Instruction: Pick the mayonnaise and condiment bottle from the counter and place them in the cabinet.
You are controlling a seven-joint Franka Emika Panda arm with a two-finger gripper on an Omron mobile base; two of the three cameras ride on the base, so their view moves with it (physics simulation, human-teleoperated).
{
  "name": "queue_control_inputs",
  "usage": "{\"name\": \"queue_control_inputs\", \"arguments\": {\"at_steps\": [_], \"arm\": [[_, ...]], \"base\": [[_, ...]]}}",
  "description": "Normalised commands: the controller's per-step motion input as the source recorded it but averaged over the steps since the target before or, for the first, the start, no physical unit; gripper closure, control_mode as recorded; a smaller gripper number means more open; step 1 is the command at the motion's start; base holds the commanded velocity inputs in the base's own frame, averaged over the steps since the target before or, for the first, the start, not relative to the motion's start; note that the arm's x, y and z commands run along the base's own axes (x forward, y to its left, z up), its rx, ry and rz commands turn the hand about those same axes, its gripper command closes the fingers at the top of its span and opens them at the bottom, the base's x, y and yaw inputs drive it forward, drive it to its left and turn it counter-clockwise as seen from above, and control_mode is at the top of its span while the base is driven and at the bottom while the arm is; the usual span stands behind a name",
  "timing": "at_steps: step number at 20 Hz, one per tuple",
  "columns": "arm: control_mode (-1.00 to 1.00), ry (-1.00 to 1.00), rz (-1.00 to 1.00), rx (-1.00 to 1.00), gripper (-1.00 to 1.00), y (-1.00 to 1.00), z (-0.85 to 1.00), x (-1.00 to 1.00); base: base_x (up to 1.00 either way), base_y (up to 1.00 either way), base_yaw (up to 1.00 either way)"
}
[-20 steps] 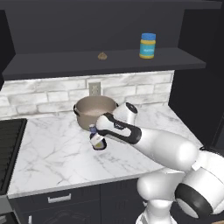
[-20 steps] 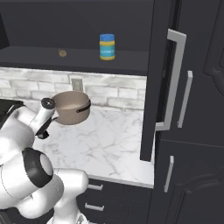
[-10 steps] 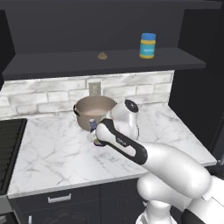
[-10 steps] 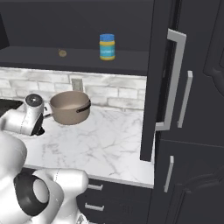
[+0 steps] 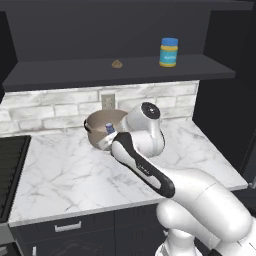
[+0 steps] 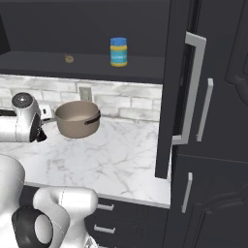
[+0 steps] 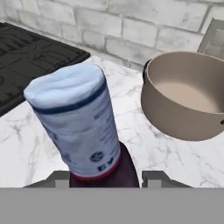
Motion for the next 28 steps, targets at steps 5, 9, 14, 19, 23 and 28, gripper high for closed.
{"name": "queue_control_inputs", "arguments": {"at_steps": [5,9,14,19,23,28], "arm": [[-1.00,0.00,-0.13,0.00,1.00,-0.24,0.70,-0.16],[-1.00,-0.01,-0.07,0.00,1.00,-0.20,0.78,-0.21],[-1.00,-0.06,-0.05,0.00,1.00,-0.10,0.85,-0.14],[-1.00,-0.09,-0.01,0.04,1.00,0.00,0.82,-0.05],[-1.00,-0.10,0.00,0.09,1.00,0.00,0.65,-0.03],[-1.00,-0.11,-0.02,0.07,1.00,0.00,0.54,0.00]], "base": [[0.00,0.00,0.00],[0.00,0.00,0.00],[0.00,0.00,0.00],[0.00,0.00,0.00],[0.00,0.00,0.00],[0.00,0.00,0.00]]}}
